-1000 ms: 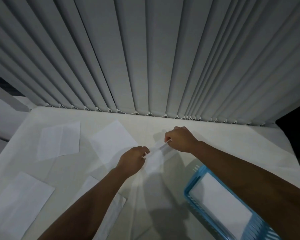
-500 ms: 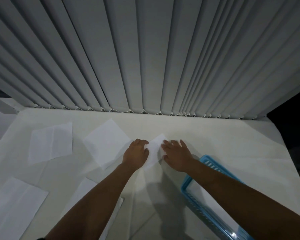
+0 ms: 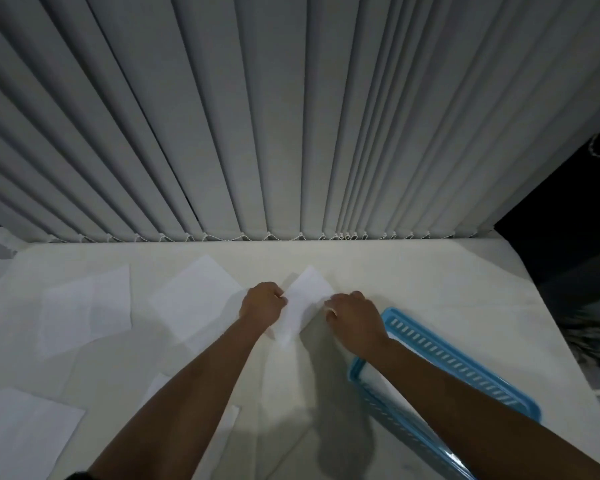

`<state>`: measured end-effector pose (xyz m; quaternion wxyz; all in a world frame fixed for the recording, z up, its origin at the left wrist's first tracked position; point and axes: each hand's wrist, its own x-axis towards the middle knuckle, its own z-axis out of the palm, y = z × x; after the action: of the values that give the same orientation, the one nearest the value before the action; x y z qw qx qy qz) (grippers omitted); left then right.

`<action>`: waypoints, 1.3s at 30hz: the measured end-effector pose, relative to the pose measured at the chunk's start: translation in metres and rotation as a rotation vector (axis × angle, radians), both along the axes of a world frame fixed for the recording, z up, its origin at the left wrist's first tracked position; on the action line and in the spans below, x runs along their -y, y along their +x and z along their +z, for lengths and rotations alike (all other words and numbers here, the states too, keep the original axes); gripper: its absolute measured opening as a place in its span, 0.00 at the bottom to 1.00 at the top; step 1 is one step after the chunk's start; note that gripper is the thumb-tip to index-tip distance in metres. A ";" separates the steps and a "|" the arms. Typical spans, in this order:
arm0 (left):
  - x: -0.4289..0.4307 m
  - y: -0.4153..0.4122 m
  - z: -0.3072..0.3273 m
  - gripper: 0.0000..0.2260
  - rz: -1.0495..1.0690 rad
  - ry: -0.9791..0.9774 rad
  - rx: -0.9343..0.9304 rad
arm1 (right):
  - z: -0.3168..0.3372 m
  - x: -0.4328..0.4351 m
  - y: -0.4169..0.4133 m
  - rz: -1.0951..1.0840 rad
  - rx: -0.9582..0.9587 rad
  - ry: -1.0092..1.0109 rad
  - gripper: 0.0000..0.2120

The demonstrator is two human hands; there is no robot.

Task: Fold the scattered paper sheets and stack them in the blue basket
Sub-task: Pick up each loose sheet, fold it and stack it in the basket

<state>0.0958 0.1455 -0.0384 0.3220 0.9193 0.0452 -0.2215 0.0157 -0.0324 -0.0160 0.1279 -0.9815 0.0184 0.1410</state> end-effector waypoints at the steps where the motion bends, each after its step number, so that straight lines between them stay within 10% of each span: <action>1: 0.000 -0.002 0.006 0.04 0.060 -0.109 -0.019 | 0.006 -0.003 -0.005 -0.110 0.032 0.147 0.16; 6: 0.012 -0.032 0.044 0.07 0.294 -0.639 -0.096 | 0.026 -0.013 -0.035 -0.636 0.053 0.704 0.14; 15: 0.061 -0.109 0.074 0.12 0.291 -0.983 -0.173 | 0.043 0.003 -0.076 -1.204 -0.040 1.575 0.08; 39: 0.148 -0.179 0.055 0.06 0.302 -0.854 -0.126 | 0.035 0.089 -0.208 -1.177 0.371 1.020 0.14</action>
<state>-0.0833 -0.0024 0.0167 0.6974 0.6721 0.1027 -0.2266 -0.1919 -0.1215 0.0190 0.6154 -0.6387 0.4448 -0.1242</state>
